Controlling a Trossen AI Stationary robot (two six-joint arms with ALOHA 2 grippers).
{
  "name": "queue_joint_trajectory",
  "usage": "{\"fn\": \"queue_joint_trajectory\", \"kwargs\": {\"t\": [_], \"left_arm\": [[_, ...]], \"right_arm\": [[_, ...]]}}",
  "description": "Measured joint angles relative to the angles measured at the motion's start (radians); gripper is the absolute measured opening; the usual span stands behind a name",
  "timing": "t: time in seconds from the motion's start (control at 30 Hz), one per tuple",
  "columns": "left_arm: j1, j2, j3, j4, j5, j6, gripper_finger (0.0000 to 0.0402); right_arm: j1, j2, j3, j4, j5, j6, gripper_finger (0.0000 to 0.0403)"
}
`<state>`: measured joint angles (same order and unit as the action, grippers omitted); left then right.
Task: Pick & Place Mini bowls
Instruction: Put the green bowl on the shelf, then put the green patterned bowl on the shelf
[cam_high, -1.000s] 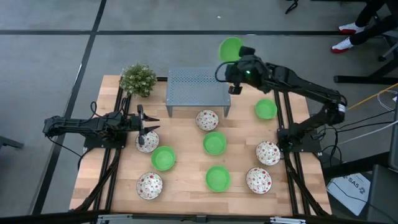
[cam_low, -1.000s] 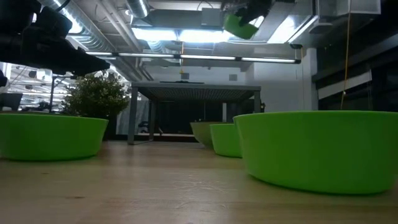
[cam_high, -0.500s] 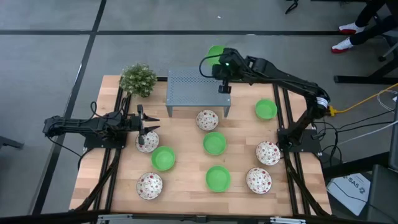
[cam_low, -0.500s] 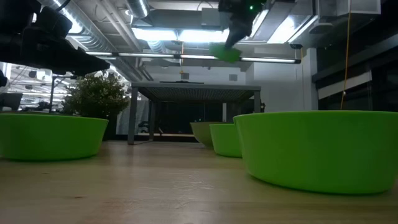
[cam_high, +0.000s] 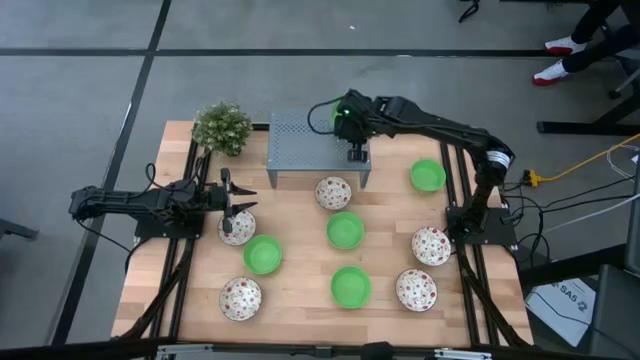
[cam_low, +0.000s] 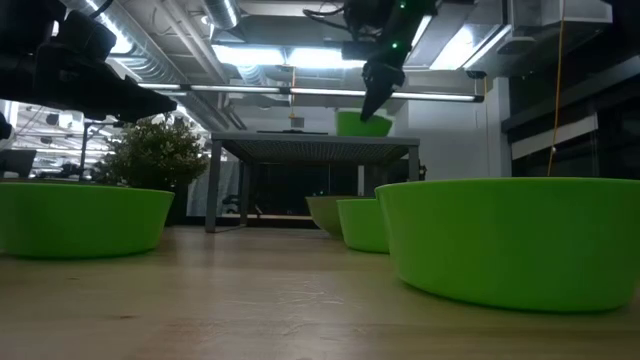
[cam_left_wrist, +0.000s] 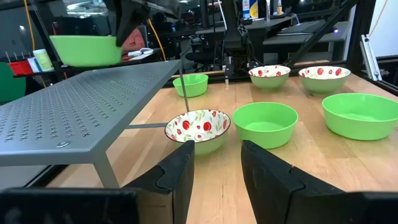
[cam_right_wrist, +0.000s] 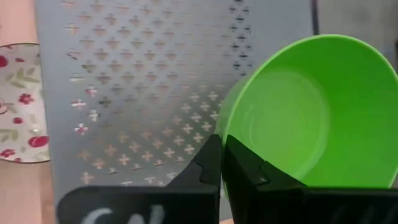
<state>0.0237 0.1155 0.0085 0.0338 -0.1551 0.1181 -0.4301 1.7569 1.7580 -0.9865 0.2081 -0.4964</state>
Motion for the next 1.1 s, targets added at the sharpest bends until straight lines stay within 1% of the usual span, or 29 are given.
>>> {"fn": "queue_joint_trajectory", "kwargs": {"t": [0.23,0.53,0.6,0.7,0.87,1.1], "left_arm": [[0.000,0.000,0.000,0.000,0.000,0.000,0.0128],[0.000,0.000,0.000,0.000,0.000,0.000,0.0127],[0.000,0.000,0.000,0.000,0.000,0.000,0.0127],[0.000,0.000,0.000,0.000,0.000,0.000,0.0128],[0.000,0.000,0.000,0.000,0.000,0.000,0.0128],[0.000,0.000,0.000,0.000,0.000,0.000,0.0127]], "right_arm": [[0.000,0.003,0.000,-0.030,-0.005,0.059,0.0011],[0.001,0.003,0.000,-0.036,-0.088,0.078,0.0024],[0.001,0.003,0.000,-0.036,-0.080,0.106,0.0028],[0.002,0.003,0.000,-0.036,-0.038,0.152,0.0035],[0.002,0.003,0.000,-0.036,-0.010,0.183,0.0059],[0.011,-0.001,0.000,-0.037,-0.010,0.183,0.0117]]}}
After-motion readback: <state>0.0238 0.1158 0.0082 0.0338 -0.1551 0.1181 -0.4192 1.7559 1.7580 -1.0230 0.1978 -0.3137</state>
